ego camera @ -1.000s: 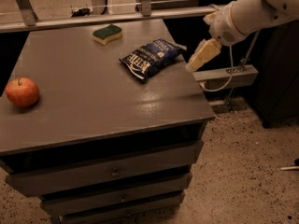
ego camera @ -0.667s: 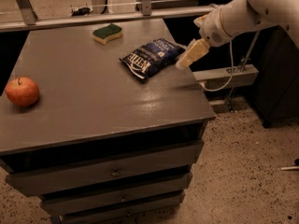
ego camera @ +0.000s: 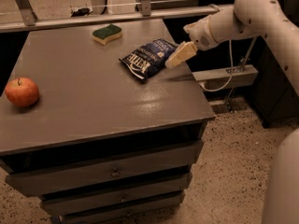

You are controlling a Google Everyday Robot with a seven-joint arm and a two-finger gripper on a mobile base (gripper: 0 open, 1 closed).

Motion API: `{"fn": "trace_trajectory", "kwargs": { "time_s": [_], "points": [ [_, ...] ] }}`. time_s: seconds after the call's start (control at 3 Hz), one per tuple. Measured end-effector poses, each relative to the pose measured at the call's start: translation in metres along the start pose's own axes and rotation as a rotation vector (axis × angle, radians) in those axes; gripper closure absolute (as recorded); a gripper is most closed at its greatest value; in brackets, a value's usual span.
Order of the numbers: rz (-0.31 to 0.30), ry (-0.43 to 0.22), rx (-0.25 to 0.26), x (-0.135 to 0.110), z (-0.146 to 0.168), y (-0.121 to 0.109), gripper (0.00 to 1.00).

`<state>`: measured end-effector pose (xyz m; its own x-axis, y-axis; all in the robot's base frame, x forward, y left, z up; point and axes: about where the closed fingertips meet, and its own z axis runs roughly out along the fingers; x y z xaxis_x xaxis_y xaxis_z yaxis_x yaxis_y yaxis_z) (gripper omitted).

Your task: Pick blue chip bag

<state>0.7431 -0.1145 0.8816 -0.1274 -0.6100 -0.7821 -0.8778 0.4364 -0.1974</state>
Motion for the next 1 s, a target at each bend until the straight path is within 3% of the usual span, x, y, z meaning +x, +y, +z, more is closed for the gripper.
{"fn": "trace_trajectory", "kwargs": {
  "time_s": [0.33,0.67,1.0],
  "points": [
    [0.028,-0.022,-0.031,0.001,0.018,0.002,0.0],
    [0.049,-0.034,-0.05,0.001,0.03,0.005,0.15],
    [0.053,-0.05,-0.061,-0.002,0.033,0.007,0.39]
  ]
}}
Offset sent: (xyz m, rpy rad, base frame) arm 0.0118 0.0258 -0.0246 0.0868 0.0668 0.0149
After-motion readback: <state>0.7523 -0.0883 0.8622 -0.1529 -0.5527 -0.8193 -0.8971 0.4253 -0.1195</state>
